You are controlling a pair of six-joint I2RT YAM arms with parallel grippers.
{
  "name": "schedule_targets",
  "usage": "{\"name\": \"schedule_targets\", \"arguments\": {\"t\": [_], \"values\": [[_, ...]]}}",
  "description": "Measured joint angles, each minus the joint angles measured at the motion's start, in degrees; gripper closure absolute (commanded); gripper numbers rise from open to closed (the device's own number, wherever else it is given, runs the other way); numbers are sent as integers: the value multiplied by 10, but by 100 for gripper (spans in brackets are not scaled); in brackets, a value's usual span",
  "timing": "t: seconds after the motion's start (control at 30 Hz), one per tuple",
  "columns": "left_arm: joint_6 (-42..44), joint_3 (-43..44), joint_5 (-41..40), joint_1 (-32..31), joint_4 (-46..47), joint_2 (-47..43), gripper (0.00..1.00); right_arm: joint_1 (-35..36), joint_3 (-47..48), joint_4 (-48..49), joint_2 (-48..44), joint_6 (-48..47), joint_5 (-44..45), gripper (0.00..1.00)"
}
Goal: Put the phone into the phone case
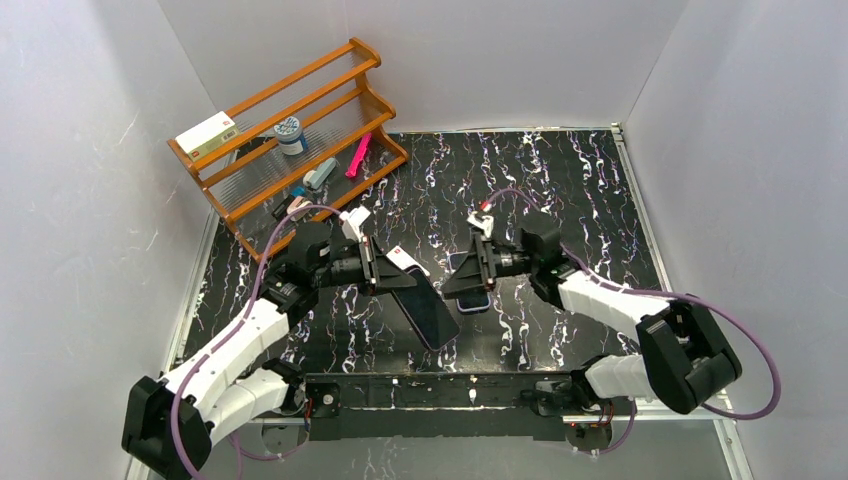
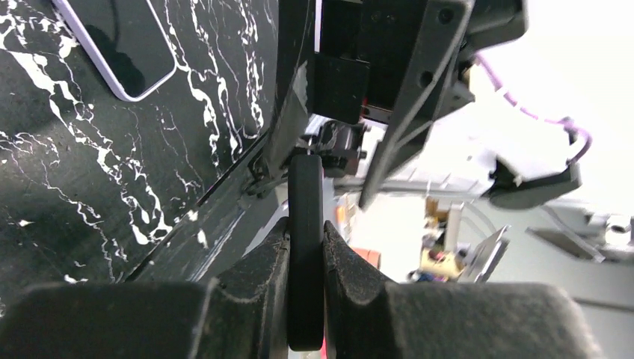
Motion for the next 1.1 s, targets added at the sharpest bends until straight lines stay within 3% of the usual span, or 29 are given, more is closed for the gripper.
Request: {"name": "schedule_targets", "arguments": {"t": [0.17,0.4,0.6,0.87,1.1], "values": [[-122,-50,-62,13,81,-40,100,-81,-120,149,-41,122,45,11],[-292,-122,-147,20,254,-49,100,-87,-181,255,-135,218,126,6],[-351,-131,-181,21,310,-49,100,-88,-193,335,-156,281,180,12],[-412,-166,-211,21,356,-77,100,-81,-193,373,-156,318,212,25],[-464,-191,-229,21,378,-100,100,-26,-171,402,-137,318,253,38]]}}
